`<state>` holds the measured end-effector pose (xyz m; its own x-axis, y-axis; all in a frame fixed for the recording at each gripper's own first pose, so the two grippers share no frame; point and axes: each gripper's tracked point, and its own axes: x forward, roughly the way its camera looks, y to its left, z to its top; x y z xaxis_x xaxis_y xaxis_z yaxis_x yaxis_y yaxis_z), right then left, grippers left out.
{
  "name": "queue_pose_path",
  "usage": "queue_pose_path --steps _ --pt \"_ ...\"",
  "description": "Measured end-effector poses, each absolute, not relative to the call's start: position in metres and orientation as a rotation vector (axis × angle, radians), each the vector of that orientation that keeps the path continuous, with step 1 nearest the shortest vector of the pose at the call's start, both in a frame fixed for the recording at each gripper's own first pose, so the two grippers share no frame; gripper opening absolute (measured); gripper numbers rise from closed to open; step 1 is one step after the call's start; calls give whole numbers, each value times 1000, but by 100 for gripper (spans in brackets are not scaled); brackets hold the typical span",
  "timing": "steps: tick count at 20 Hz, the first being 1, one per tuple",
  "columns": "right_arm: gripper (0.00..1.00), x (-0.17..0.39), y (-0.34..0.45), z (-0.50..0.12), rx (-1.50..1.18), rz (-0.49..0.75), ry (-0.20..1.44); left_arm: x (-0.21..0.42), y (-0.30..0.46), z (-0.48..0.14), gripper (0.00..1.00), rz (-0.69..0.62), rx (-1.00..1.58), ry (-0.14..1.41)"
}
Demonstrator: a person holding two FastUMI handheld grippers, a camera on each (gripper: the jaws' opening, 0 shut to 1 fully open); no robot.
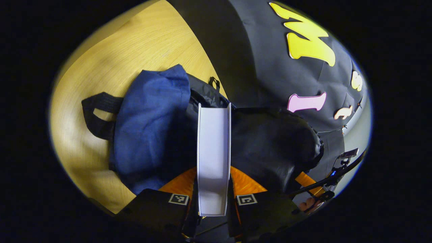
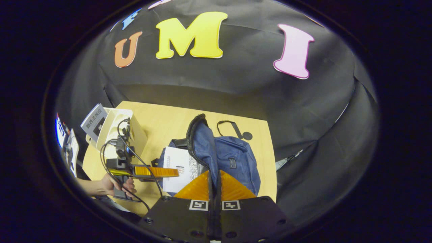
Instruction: Open the schoolbag, grab two books from the bookshelf and put them into the schoolbag.
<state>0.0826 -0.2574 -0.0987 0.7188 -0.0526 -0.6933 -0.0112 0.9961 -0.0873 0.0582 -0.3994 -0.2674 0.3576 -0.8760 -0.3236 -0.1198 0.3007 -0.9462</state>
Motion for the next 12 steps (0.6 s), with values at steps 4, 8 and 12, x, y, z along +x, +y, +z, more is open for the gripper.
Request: queue_pose_path --steps 4,8,12 --pt "0 83 -251 -100 -126 -18 783 56 -391 -297 41 -568 -1135 1163" --pt "0 83 -247 -107 -140 -12 801 47 -382 -311 84 -516 -783 1269" --pt "0 81 -246 -108 -140 -11 803 52 -361 -300 99 -462 -500 1274"
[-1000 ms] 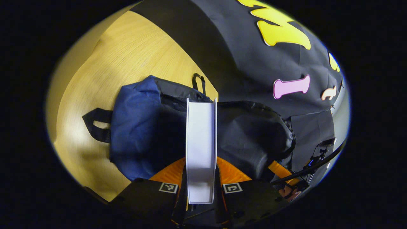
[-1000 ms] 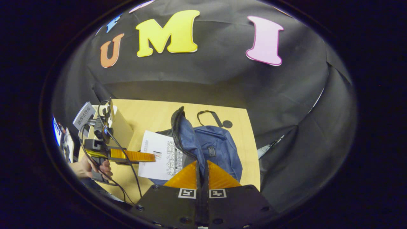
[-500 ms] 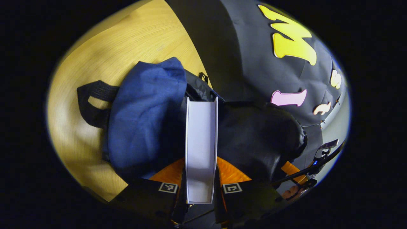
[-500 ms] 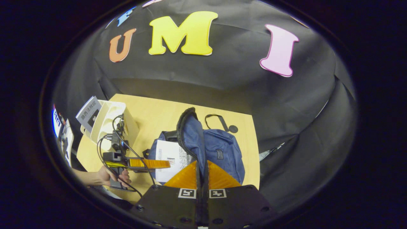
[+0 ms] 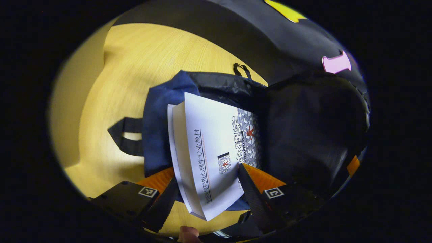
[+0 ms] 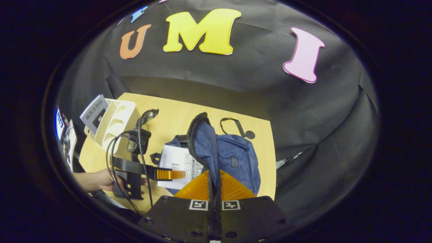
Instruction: Open the schoolbag, grab two books from the bookshelf and put them into the schoolbag.
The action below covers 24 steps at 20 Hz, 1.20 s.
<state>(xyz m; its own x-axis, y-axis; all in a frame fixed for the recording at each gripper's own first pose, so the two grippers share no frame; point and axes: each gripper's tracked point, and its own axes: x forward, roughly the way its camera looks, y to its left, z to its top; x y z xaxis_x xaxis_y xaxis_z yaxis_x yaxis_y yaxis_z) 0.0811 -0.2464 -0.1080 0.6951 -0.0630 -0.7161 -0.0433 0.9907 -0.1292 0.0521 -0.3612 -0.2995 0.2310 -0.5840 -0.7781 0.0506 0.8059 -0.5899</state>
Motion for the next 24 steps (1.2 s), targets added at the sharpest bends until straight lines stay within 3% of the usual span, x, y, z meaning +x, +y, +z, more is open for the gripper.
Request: queue_pose_path --steps 5,8,10,20,24 --pt "0 78 -245 -107 -140 -10 797 50 -357 -297 100 -414 -364 1307" --pt "0 77 -247 -110 -132 -11 801 50 -356 -279 100 -313 -515 1371" --pt "0 78 -248 -110 -129 -13 798 57 -343 -279 100 -285 -451 1355" --pt "0 81 -242 -115 -149 -24 809 98 -290 -178 100 -316 2 924" --pt "0 88 -244 -124 -173 -77 819 96 -275 -140 99 -316 -10 830"
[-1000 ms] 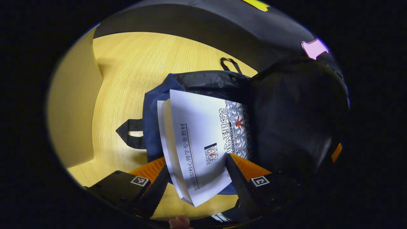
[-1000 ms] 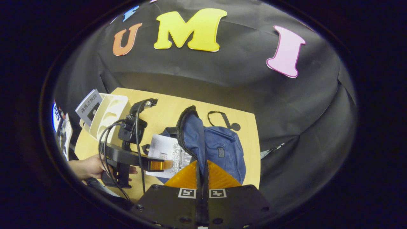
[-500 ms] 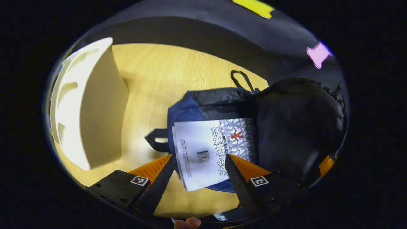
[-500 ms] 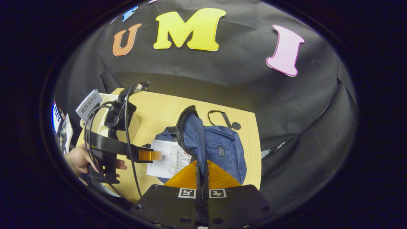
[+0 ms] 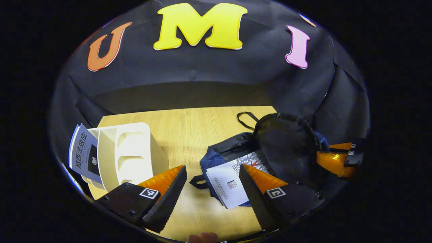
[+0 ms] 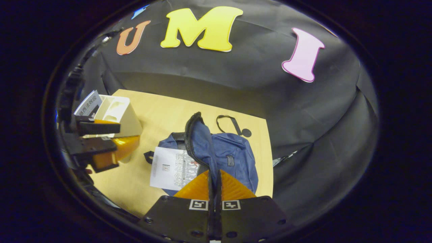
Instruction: Open the schoolbag, grab two books from the bookshelf and put them into the schoolbag.
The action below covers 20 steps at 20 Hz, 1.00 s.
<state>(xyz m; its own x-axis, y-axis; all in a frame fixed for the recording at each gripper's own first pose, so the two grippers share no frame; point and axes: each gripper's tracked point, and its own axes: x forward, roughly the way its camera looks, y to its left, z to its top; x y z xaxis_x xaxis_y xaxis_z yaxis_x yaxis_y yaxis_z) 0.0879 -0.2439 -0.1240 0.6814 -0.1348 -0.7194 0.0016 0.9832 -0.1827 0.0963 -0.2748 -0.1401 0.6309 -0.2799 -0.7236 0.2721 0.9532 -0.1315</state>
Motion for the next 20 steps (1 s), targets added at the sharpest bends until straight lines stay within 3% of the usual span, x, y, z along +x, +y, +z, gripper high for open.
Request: queue_pose_path --steps 3,5,7,9,10,11,13,14,16,20 --pt "12 97 -234 -126 -201 -73 821 92 -259 -123 100 -310 -50 804" --pt "28 100 -224 -133 -194 -61 840 92 -243 -112 100 -296 -65 780" --pt "32 105 -214 -142 -187 -52 866 91 -226 -101 100 -273 -88 763" --pt "44 105 -202 -151 -183 -26 892 91 -206 -91 99 -252 -117 748" --pt "41 105 -194 -157 -184 -9 908 92 -194 -84 100 -236 -126 739" --pt "48 105 -187 -159 -187 3 916 94 -180 -77 100 -221 -131 726" --pt "36 102 -187 -163 -199 -17 923 95 -151 -61 99 -190 -147 702" --pt "10 103 -180 -169 -183 -3 946 97 -136 -52 100 -175 -158 691" --pt "1 101 -172 -168 -167 3 955 99 -103 -41 99 -162 -187 687" --pt "0 95 -167 -162 -179 7 950 107 -2 -34 99 -52 -95 738"
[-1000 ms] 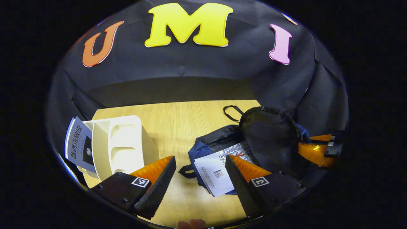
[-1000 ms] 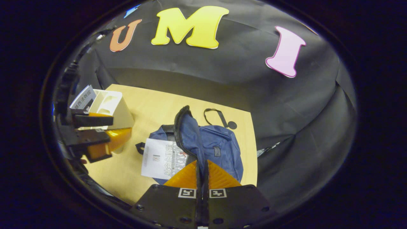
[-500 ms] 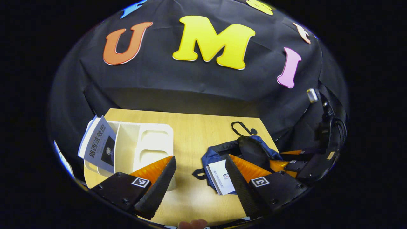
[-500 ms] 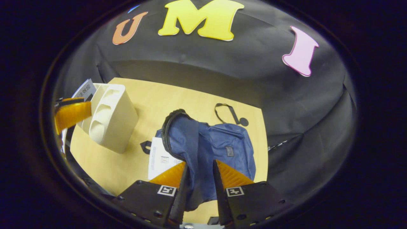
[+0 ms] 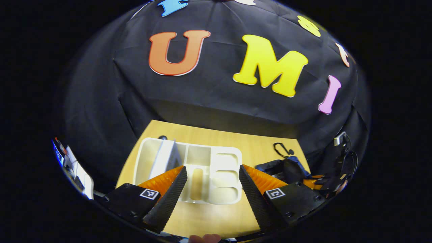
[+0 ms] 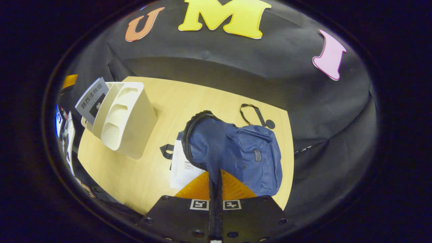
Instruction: Open the schoolbag, grab two books from the bookshelf and put them into the schoolbag.
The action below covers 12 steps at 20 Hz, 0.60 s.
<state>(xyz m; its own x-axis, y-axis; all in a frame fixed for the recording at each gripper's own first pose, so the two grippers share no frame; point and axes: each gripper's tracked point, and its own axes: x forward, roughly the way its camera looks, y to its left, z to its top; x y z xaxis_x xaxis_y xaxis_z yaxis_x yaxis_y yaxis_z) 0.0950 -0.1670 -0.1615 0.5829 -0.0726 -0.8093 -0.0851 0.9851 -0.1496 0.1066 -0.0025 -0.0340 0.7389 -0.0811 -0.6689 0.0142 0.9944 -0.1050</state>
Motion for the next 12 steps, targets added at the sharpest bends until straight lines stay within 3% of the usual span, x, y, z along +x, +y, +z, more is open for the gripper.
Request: queue_pose_path --steps 4,12 --pt "0 92 -177 -153 -158 -18 934 108 47 -43 98 -69 0 863" --pt "0 71 -200 -145 -118 -69 929 119 56 -102 99 -152 -24 1160"
